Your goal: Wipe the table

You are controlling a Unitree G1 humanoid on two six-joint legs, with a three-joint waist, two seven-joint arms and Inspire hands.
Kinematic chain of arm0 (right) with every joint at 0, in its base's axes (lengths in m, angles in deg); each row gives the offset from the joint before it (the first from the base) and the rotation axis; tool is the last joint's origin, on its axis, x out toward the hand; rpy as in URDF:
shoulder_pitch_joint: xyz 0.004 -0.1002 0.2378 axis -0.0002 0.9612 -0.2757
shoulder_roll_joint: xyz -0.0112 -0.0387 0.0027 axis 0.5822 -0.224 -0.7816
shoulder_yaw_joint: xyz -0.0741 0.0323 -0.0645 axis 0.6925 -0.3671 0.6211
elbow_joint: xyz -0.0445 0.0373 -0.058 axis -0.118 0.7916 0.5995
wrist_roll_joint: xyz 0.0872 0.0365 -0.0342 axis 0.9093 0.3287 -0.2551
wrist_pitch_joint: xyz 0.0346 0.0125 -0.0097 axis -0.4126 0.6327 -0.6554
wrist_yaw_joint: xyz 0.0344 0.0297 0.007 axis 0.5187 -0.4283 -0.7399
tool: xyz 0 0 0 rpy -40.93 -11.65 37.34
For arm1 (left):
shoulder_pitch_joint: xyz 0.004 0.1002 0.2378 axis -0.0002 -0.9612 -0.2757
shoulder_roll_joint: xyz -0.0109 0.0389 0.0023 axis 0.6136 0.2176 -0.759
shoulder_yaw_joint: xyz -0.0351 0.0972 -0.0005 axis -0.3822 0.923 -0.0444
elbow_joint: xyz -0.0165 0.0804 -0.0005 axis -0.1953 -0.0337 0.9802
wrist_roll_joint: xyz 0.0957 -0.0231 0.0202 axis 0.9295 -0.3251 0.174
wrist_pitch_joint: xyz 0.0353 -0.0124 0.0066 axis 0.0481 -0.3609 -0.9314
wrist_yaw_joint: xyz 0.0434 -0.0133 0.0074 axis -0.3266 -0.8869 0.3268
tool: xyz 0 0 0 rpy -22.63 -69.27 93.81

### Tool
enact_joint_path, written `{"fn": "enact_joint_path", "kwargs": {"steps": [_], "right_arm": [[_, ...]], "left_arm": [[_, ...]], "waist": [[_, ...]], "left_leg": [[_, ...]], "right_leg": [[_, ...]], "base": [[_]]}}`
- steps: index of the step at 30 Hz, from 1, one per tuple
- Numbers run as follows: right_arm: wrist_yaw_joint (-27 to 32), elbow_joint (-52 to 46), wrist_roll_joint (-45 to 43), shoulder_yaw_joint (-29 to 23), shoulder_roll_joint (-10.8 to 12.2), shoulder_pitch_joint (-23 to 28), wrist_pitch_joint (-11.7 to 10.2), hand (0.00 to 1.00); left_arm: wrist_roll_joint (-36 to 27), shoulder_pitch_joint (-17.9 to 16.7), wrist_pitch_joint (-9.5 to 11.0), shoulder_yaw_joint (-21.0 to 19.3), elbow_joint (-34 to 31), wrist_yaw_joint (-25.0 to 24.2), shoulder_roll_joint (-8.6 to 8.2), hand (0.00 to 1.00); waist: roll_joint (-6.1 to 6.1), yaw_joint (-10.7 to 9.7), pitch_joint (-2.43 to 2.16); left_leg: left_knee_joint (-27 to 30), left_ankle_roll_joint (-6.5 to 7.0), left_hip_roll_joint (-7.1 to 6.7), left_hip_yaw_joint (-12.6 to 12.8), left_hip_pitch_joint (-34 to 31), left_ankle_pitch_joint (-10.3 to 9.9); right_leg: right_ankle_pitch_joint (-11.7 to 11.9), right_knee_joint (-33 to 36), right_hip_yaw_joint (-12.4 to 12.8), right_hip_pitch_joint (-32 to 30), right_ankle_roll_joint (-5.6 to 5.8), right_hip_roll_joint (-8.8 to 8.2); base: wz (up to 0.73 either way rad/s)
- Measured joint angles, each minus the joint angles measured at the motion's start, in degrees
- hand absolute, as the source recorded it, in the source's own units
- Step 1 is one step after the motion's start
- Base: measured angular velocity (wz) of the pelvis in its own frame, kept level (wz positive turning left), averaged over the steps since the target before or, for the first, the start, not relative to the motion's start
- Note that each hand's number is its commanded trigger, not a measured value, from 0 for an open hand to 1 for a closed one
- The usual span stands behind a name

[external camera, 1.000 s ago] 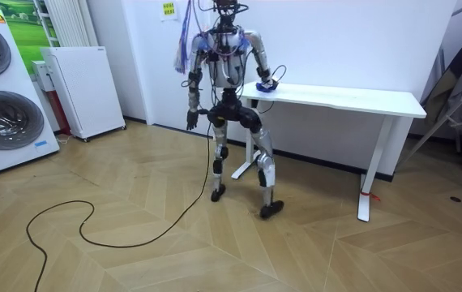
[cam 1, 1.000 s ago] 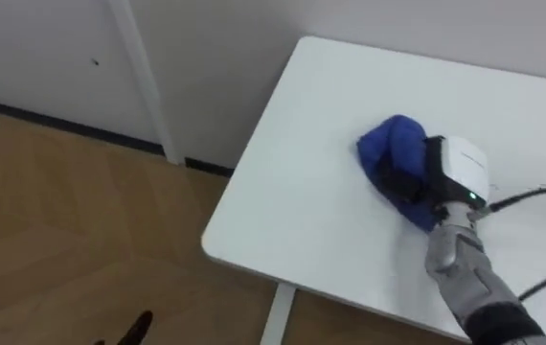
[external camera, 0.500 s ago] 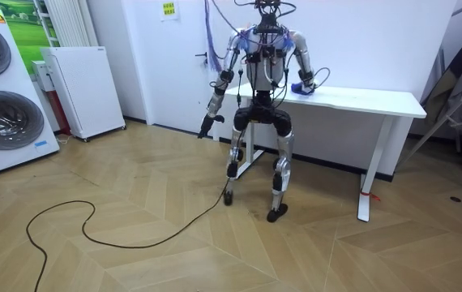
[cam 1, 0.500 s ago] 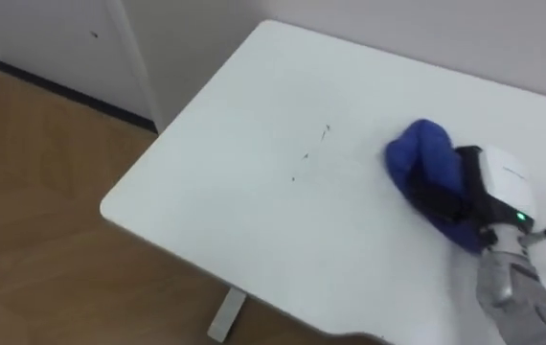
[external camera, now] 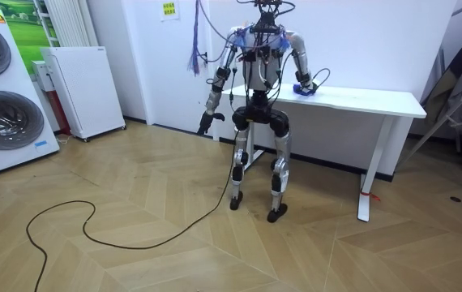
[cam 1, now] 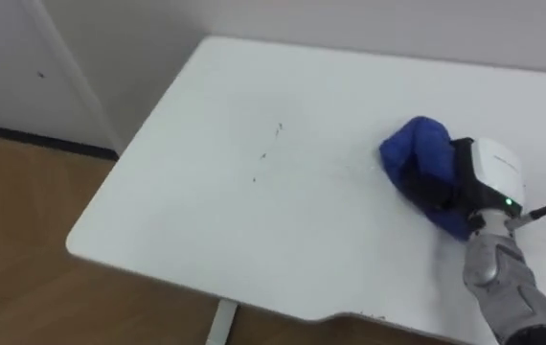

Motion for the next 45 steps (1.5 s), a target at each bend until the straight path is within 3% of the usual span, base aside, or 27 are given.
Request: {"fn": "enact_joint_path", "kwargs": {"steps": [2, 6, 8, 11, 15, 18, 20, 21, 22, 25, 26, 28, 30, 32, 34, 35, 36, 39, 40, 41, 43, 45], "right_arm": [[2.77, 1.53, 0.58, -0.26, -0.1, 1.95, -1.84, 1.0], [7.5, 2.92, 2.32, -5.73, -0.1, 8.21, -4.58, 1.0], [9.34, 3.02, 2.75, -10.87, -0.25, 13.11, -4.97, 1.0], [10.07, 3.36, 3.79, -14.53, -0.43, 16.91, -4.54, 1.0], [9.71, 2.35, 4.93, -13.34, -0.12, 15.01, -2.27, 1.0], [8.89, 0.57, 4.62, -8.84, 1.35, 9.79, 3.32, 1.0], [6.21, -1.62, 1.88, -3.75, 2.81, 5.73, 6.04, 1.0], [4.8, -2.68, 0.62, -1.13, 2.88, 4.26, 6.6, 1.0], [1.99, -4.29, -2.29, 3.65, 3.5, 0.98, 6.71, 1.0], [-2.96, -4.31, -7.12, 10.72, 6.06, -6.21, 5.32, 1.0], [-4.05, -4.33, -7.87, 11.44, 6.07, -7.33, 3.96, 1.0], [-4.6, -4.28, -7.8, 11.34, 5.95, -7.49, 3.47, 1.0], [-4.58, -4.16, -7.62, 10.78, 5.44, -6.13, 3.28, 1.0], [-2.03, -2.59, -5.84, 6.99, 4.23, -1.78, -1.11, 1.0], [0.76, 0.06, -3.28, 4.05, 3.17, 1.1, -4.02, 1.0], [2.2, 0.06, -2.75, 0.74, 2.42, 4.55, -5.29, 1.0], [3.89, 0.79, -1.7, -2.18, 1.24, 7.49, -6.36, 1.0], [6.39, 5.06, 0.79, -8.23, -0.25, 11.38, -7.57, 1.0], [6.94, 6.87, 2.57, -9.88, -1.81, 12.81, -7.6, 1.0], [7.06, 7.96, 3.55, -11.16, -3.26, 13.91, -7.55, 1.0], [7.33, 8.92, 3.55, -13.09, -4.07, 14.63, -7.01, 1.0], [7.37, 8.4, 3.68, -13.47, -4.0, 13.76, -5.61, 1.0]], "left_arm": [[0.03, -0.36, -0.18, -0.02, -0.69, 0.31, 0.0, 0.0], [1.77, -1.25, -0.55, -2.03, -0.71, 0.84, 0.04, 0.0], [2.99, -2.14, -0.66, -4.75, -0.65, 1.3, 0.21, 0.0], [2.82, -2.57, -0.61, -5.12, -0.63, 1.59, 0.18, 0.0], [1.41, -0.7, -0.58, -3.27, -0.32, 1.89, 0.08, 0.0], [0.65, 3.72, -0.59, 0.4, 2.74, 2.53, -1.36, 0.0], [0.53, 6.45, -0.65, 2.35, 4.87, 2.38, -1.49, 0.0], [0.54, 7.11, -0.74, 3.02, 5.19, 2.33, -1.43, 0.0], [0.43, 8.0, -0.7, 3.94, 5.13, 2.1, -1.46, 0.0], [0.61, 8.21, -0.75, 7.09, 4.6, 1.26, -1.59, 0.0], [0.63, 6.71, -1.34, 7.41, 2.77, 0.68, -1.59, 0.0], [0.6, 4.07, -1.79, 6.64, 1.31, 0.22, -1.55, 0.0], [0.56, 0.7, -2.88, 5.0, 1.24, -0.87, -1.46, 0.0], [0.55, -2.35, -3.09, 1.75, 1.44, -1.58, -1.2, 0.0], [0.79, -3.55, -2.71, 0.62, 1.54, -1.58, -0.07, 0.0], [1.34, -4.15, -2.14, -1.93, 1.74, -1.48, 0.6, 0.0], [1.83, -4.11, -1.75, -3.94, 1.87, -1.25, 1.31, 0.0], [2.51, -4.06, -1.38, -7.88, 1.91, -0.82, 2.3, 0.0], [2.67, -3.81, -1.0, -8.79, 1.91, -0.23, 2.3, 0.0], [2.84, -3.58, -0.45, -8.86, 1.74, -0.17, 2.14, 0.0], [2.99, -3.06, -0.33, -8.48, 1.59, -0.23, 1.33, 0.0], [2.83, -2.24, -0.35, -6.93, 1.52, -0.42, 0.68, 0.0]], "waist": [[-0.52, -2.19, 0.04], [-1.96, -5.04, -0.45], [-2.89, -6.61, -1.01], [-2.88, -8.15, -1.07], [-1.67, -7.47, -0.82], [0.82, -4.61, -0.33], [1.26, -2.8, -0.33], [0.92, -2.2, -0.26], [0.96, -1.07, 0.15], [0.57, 0.96, 0.82], [0.12, 2.36, 0.73], [-0.2, 3.93, 0.67], [-0.29, 3.75, 0.61], [-0.69, 1.47, 0.6], [-1.36, -1.16, 0.54], [-2.62, -1.76, 0.01], [-3.21, -2.0, -0.09], [-4.49, -4.4, -0.97], [-4.65, -4.67, -1.25], [-4.55, -4.73, -1.29], [-3.95, -5.17, -1.44], [-3.19, -5.53, -1.19]], "left_leg": [[0.06, 0.12, -0.25, -1.06, -0.1, 0.07], [0.56, 0.66, -0.99, -1.42, 0.22, -0.14], [0.73, 1.24, -1.45, -1.62, 0.25, -0.47], [1.44, 2.05, -2.04, -2.24, 1.51, -1.08], [1.54, 2.38, -2.16, -2.96, 1.31, -1.87], [1.48, 2.26, -1.83, -6.21, 0.83, -1.68], [1.36, 1.97, -1.63, -7.46, -0.36, -1.32], [1.19, 1.87, -1.66, -8.23, -0.73, -1.1], [0.8, 1.6, -1.67, -9.59, -1.44, -0.61], [-0.5, 0.75, -1.78, -12.71, -2.78, 1.03], [-1.34, 0.5, -1.78, -12.72, -2.99, 1.82], [-2.26, 0.36, -1.87, -12.72, -2.91, 2.65], [-2.34, 0.42, -2.01, -12.71, -2.91, 2.81], [-2.56, 0.84, -2.7, -12.7, -2.32, 3.07], [-3.09, 1.18, -3.5, -12.68, -1.04, 3.28], [-3.87, 1.38, -4.15, -12.02, -0.41, 3.39], [-4.24, 1.52, -4.36, -11.82, 0.19, 3.47], [-3.79, 1.68, -4.73, -11.75, 0.28, 3.37], [-3.72, 1.99, -4.73, -11.54, 0.52, 3.17], [-3.56, 2.15, -4.68, -11.16, 0.67, 3.04], [-3.44, 2.29, -4.63, -11.12, 0.62, 2.87], [-3.31, 2.27, -4.4, -11.14, 0.5, 2.79]], "right_leg": [[0.08, -0.98, -1.51, 1.17, 0.19, -0.27], [-0.07, -2.09, -2.71, 3.33, 1.09, -1.13], [-0.02, -2.02, -3.61, 4.45, 1.36, -1.73], [0.27, -1.97, -4.24, 6.24, 1.82, -2.42], [0.93, -3.41, -4.06, 7.03, 2.5, -1.92], [3.42, -5.93, -3.13, 6.17, 0.77, 0.91], [4.17, -5.77, -2.41, 3.97, -0.37, 2.02], [4.41, -5.76, -2.42, 3.3, -0.75, 2.37], [4.81, -5.84, -2.44, 2.19, -1.42, 3.03], [4.24, -6.28, -3.97, 1.65, -2.33, 3.61], [3.82, -6.58, -4.24, 1.63, -2.37, 3.62], [3.58, -7.2, -4.45, 1.82, -2.18, 3.55], [3.35, -7.73, -5.37, 2.78, -1.81, 3.28], [2.96, -8.56, -7.55, 5.22, -1.18, 2.51], [2.63, -10.26, -7.55, 8.05, -0.62, 2.08], [1.81, -10.99, -7.4, 9.03, 0.23, 1.46], [1.79, -11.34, -7.38, 9.75, 0.29, 1.32], [1.89, -11.89, -7.38, 10.93, 0.46, 1.23], [1.92, -11.77, -7.31, 11.06, 0.51, 1.18], [2.02, -11.72, -7.27, 11.08, 0.65, 1.11], [2.22, -11.65, -7.24, 11.06, 0.61, 1.1], [2.35, -10.88, -7.21, 10.93, 0.5, 1.17]], "base": [[0.3], [0.36], [0.3], [0.18], [-0.2], [-0.53], [-0.53], [-0.47], [-0.17], [0.36], [0.72], [0.6], [0.48], [0.6], [0.67], [0.44], [0.21], [0.16], [-0.09], [-0.15], [-0.11], [-0.09]]}}
